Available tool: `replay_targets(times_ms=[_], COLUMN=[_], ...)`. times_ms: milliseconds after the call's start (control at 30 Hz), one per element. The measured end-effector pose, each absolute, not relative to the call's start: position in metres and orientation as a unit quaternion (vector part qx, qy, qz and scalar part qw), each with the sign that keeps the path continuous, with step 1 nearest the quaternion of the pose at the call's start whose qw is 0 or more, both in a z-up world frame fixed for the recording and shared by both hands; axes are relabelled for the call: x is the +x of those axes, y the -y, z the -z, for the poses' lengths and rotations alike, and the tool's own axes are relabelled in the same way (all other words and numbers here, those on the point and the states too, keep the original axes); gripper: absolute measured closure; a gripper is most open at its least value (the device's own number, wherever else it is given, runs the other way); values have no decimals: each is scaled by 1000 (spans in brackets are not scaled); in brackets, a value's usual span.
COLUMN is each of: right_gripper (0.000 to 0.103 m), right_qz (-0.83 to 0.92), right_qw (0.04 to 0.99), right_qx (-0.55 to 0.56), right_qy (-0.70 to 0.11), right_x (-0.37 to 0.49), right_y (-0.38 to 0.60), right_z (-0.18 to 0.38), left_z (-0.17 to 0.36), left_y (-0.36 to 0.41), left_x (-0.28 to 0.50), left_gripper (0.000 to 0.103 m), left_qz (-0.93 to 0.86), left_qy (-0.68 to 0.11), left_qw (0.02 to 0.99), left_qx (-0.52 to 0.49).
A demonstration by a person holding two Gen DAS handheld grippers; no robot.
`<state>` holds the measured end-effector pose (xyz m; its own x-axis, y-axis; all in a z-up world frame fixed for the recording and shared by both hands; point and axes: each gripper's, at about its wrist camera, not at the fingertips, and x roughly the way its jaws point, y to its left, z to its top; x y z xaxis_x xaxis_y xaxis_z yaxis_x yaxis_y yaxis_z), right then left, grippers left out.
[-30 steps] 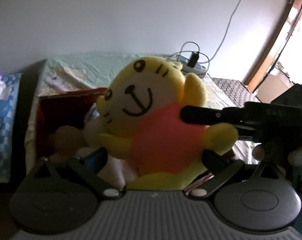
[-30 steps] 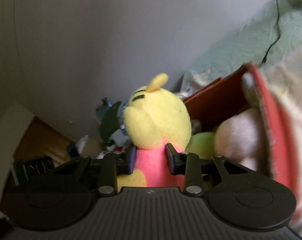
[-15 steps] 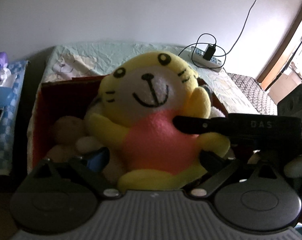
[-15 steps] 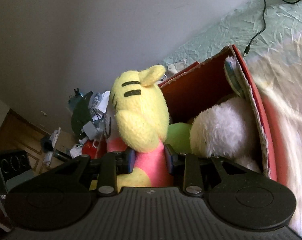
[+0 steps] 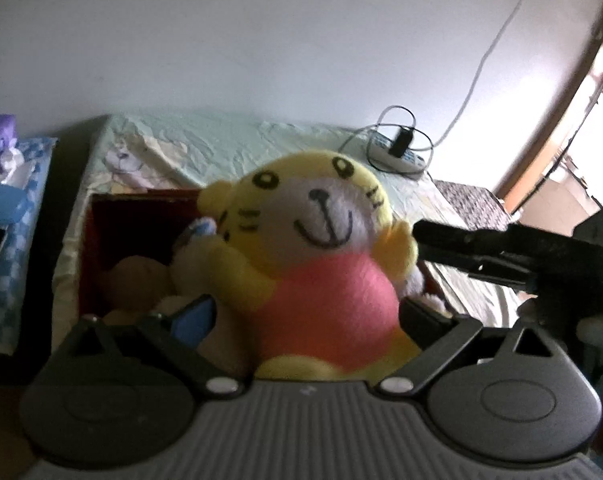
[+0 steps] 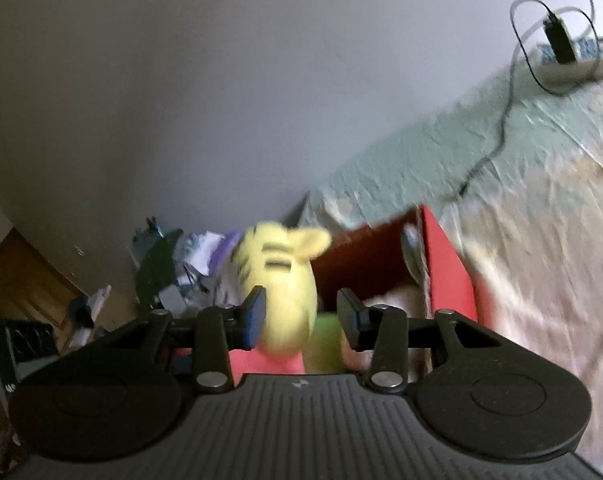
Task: Organize objects
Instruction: 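Lower the tiger plush into the red box with the right tool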
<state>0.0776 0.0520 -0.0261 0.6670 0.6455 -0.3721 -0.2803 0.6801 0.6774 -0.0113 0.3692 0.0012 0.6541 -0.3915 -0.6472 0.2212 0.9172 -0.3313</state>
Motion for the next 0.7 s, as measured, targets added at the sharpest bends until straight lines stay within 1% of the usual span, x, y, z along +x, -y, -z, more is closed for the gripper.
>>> replay_targets(times_ms=[67, 133, 200, 300, 400, 500, 700], right_gripper=[68, 74, 83, 89, 89, 86, 84], right_qz=[-277, -282, -283, -292, -301, -302, -326], right_qw=[867, 871, 868, 856, 847, 850, 866], right_qx=[287, 267, 251, 230, 225, 240, 276], right_qy=[-299, -301, -322, -359, -375, -358, -262], right_x=[84, 89, 95, 100, 96, 93, 80], right_y=[-58, -65, -74, -83, -84, -72, -46], right_z=[25, 28, 37, 50, 59, 51, 21], left_z=[-1, -1, 1, 5, 7, 7, 17], left_y=[-366, -359, -353, -348, -345, -343, -335], left_x=[-7, -4, -4, -4, -4, -6, 1], left_gripper=[6, 7, 9, 9, 9, 9, 7], left_qz=[152, 136, 126, 116, 101, 86, 54], left_qy=[-386, -392, -397, -404, -409, -411, -430], left_qw=[903, 905, 906, 904, 904, 905, 898], left_qx=[-110, -95, -79, -73, -73, -73, -73])
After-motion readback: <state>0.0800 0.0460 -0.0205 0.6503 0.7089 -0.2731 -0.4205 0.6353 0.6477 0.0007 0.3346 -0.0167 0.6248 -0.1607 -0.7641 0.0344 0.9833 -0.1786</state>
